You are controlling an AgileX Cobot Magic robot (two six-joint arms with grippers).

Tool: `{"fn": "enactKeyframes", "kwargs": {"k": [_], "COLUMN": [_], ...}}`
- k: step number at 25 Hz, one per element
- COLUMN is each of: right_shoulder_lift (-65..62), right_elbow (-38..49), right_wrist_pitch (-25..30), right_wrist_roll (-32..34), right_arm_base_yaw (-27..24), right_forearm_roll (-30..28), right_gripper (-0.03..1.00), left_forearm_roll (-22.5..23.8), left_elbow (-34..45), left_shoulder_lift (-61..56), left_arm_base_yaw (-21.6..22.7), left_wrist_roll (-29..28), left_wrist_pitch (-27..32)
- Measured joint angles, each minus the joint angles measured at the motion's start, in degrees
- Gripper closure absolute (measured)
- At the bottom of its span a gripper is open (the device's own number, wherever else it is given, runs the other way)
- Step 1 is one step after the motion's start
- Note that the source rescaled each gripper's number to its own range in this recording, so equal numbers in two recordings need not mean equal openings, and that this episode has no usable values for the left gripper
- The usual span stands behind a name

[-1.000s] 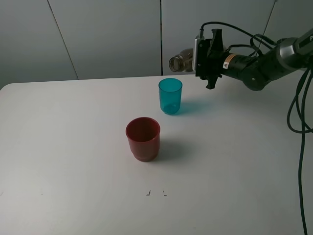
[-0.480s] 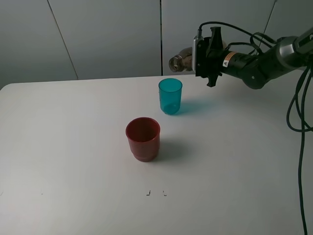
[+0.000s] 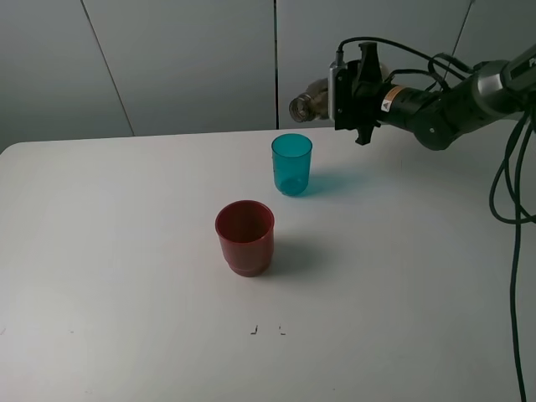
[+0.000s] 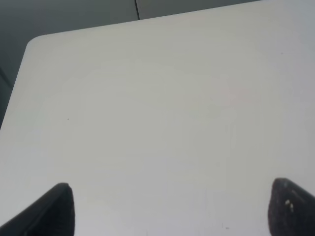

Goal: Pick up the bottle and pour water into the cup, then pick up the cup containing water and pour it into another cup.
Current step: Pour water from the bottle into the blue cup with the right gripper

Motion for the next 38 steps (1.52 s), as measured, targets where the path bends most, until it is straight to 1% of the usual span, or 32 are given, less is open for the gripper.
{"fn": "enactKeyframes", "kwargs": {"k": [12, 24, 30, 38], "right_shoulder_lift": [0.0, 0.0, 0.0, 0.0], "right_elbow": [0.0, 0.0, 0.0, -1.5], "right_wrist_pitch": [-0.1, -0.1, -0.4, -0.8], "right_wrist_roll": [-5.6, -8.5, -10.5, -10.9], "right_arm_base_yaw": [0.0, 0.0, 0.0, 0.0], "right_forearm_roll": [0.2, 0.5, 1.7, 1.8], "right_gripper": [0.97, 0.97, 0.97, 0.97], "left_forearm_roll": [0.0, 0.0, 0.0, 0.0], "left_elbow": [0.0, 0.0, 0.0, 0.0], "left_shoulder_lift": [0.0, 0.0, 0.0, 0.0], "left_arm_base_yaw": [0.0, 0.0, 0.0, 0.0], "left_wrist_roll": [0.0, 0.0, 0.0, -0.4], "left_wrist_pitch": [0.0, 0.0, 0.0, 0.0]}}
